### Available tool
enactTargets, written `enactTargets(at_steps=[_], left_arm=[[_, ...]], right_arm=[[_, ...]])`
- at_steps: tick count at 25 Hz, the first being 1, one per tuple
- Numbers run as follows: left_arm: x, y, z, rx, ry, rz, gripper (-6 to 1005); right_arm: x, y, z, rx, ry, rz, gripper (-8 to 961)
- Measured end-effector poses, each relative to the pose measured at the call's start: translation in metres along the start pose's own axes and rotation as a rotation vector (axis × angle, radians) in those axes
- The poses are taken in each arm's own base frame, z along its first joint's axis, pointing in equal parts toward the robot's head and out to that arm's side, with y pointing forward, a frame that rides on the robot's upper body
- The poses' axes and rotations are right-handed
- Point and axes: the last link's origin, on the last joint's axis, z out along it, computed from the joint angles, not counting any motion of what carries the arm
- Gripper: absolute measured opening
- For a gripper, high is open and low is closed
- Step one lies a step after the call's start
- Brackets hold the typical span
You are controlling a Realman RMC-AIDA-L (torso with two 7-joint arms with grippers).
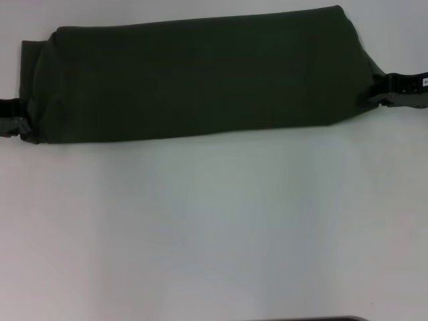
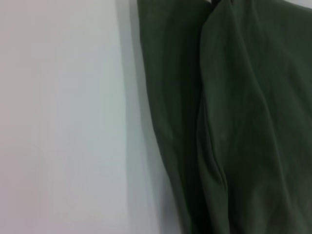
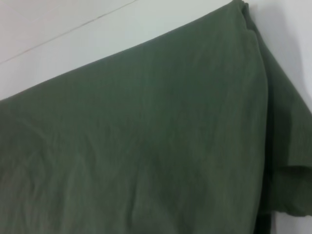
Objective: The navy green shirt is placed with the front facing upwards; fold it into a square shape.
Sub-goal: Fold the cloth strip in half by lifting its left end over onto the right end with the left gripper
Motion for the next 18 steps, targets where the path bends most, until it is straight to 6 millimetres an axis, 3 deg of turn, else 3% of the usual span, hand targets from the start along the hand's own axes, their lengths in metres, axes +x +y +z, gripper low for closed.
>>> enactTargets(at_steps=[7,13,18], left_arm=[[-0.0002,0.0002,-0.0002,0.001,-0.003,0.004,14],[-0.0018,0.0010,-0.0010,-0.005,-0.018,0.018,15],[-0.0045,0.0021,-0.0023,-0.016,-0.041,0.028,16]], right_arm=[[-0.0012,0.0011,-0.0019,-0.002,0.008,0.000,136],[-0.0001,0.0006,-0.0025,0.003,0.021,-0.004,11],[0.0027,0.0024,-0.0039,-0.010,0.048,-0.008,11]])
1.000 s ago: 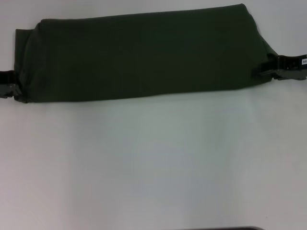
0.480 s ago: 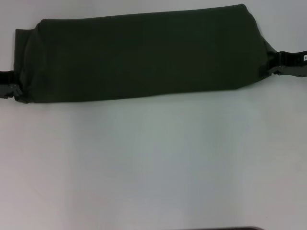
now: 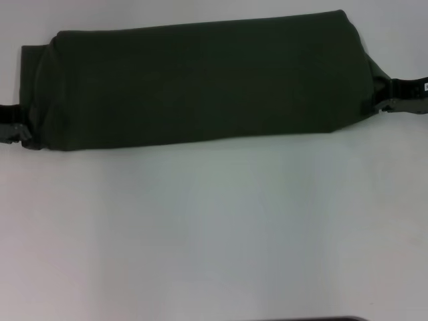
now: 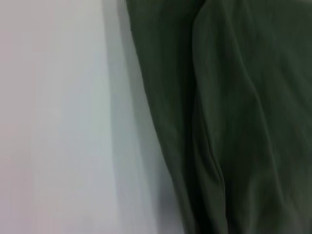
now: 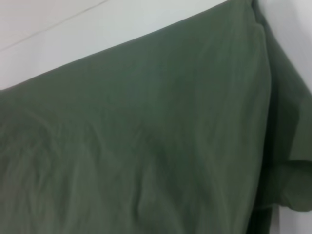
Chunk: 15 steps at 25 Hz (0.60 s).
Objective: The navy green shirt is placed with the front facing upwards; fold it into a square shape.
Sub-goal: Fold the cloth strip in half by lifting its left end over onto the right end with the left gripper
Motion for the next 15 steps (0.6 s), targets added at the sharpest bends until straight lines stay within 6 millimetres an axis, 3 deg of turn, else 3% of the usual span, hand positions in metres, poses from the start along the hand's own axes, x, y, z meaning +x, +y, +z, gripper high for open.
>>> enactTargets(at_steps=[15], left_arm=[[-0.024,0.002,-0.005,-0.039,-0.142,0.045,18]], right_arm=[[0.030,-0.007,-0.010,0.023,0.186,-0.001,10]])
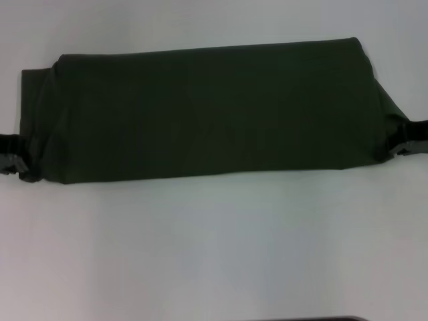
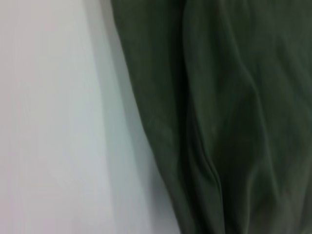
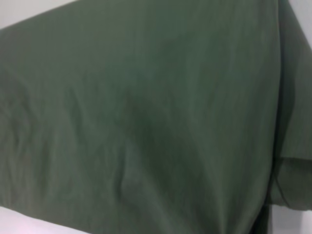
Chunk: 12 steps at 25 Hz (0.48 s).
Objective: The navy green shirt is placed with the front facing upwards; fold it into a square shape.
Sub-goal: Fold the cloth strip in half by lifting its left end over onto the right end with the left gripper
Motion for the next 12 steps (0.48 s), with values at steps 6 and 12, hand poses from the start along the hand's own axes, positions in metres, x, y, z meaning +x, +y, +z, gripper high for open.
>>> enactTargets(at_steps=[6,12], left_arm=[[-0.012,-0.003,0.001,0.006,-0.042,-0.008,19],[-0.021,-0.007,0.001,0.006,-0.066,-0.015,20]], right_arm=[[0.008,-0.001,-0.003,0.002,0.027,0.004,10],[0.014,-0.001,-0.004,-0.011,0.054,0.008,11]])
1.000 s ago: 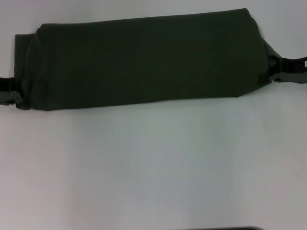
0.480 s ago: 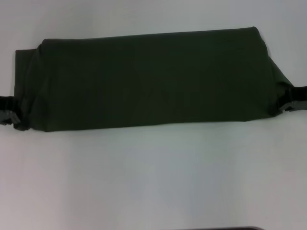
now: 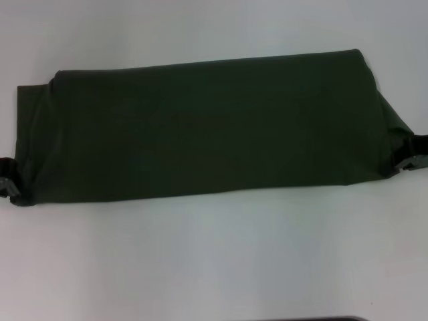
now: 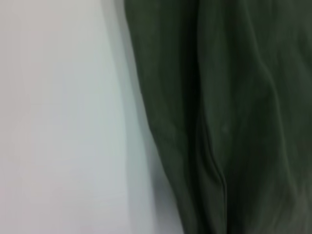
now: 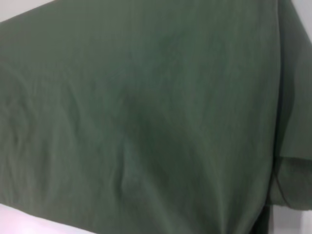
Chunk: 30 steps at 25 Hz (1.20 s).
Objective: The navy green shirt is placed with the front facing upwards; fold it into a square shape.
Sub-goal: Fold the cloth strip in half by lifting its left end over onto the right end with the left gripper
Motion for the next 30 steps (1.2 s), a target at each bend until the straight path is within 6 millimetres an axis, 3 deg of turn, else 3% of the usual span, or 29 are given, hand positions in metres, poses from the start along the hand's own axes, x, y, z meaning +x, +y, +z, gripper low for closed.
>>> enactTargets(at_steps=[16,30], left_arm=[[-0.012,-0.002,0.004,0.000,-0.052,-0.008,22],[-0.016,-0.002,0.006,-0.007,-0.061,-0.010,24]], right_arm=[[0.026,-0.005,-0.006,-0.029,0.062,0.028,10],[0.026,-0.006,-0.007,-0.023,0.060,0.031,10]])
